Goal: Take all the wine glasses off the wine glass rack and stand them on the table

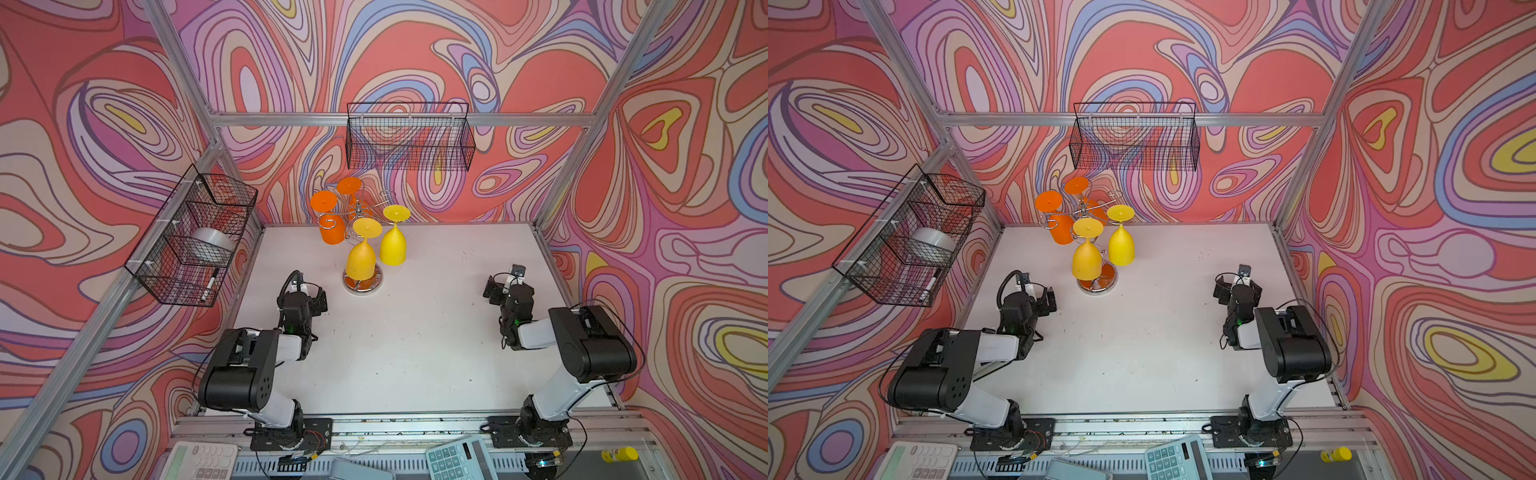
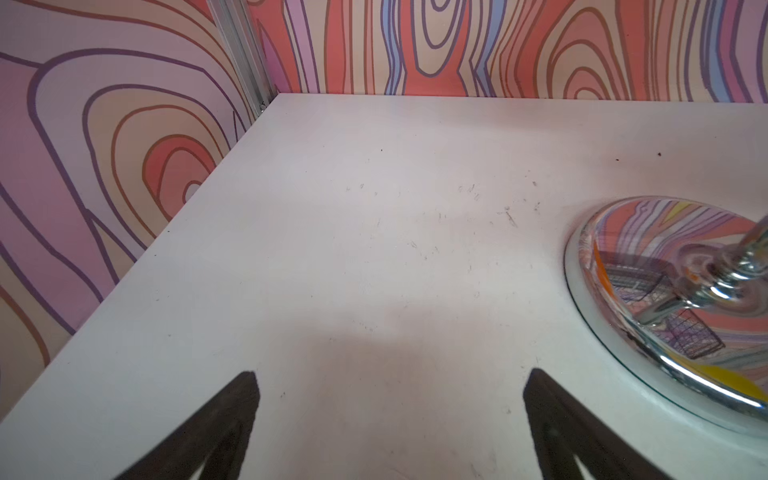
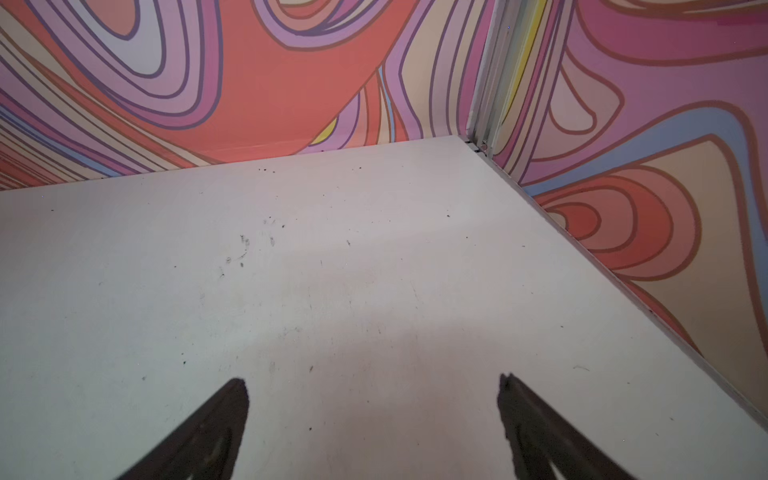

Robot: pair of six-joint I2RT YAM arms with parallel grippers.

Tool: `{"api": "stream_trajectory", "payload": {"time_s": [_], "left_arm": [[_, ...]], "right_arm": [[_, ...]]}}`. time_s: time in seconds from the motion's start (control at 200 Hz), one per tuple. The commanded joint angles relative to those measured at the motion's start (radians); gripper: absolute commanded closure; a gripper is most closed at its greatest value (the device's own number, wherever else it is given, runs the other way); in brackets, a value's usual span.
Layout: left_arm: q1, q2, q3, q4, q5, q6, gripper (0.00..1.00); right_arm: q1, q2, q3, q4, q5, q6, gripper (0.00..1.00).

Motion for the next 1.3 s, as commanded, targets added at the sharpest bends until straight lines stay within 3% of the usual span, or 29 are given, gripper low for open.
{"api": "stream_trajectory", "payload": {"time_s": [0.0, 1.292], "left_arm": [[-0.002, 0.004, 0.002, 0.034, -0.015, 0.015, 0.00], [-0.012, 0.006, 0.004, 0.032, -0.033, 0.024, 0.00]], "right_arm": [[0.004, 0.013, 0.013, 0.017, 0.012, -0.008, 0.02], [0.004, 0.011, 0.012, 0.018, 0.010, -0.009, 0.01]]}}
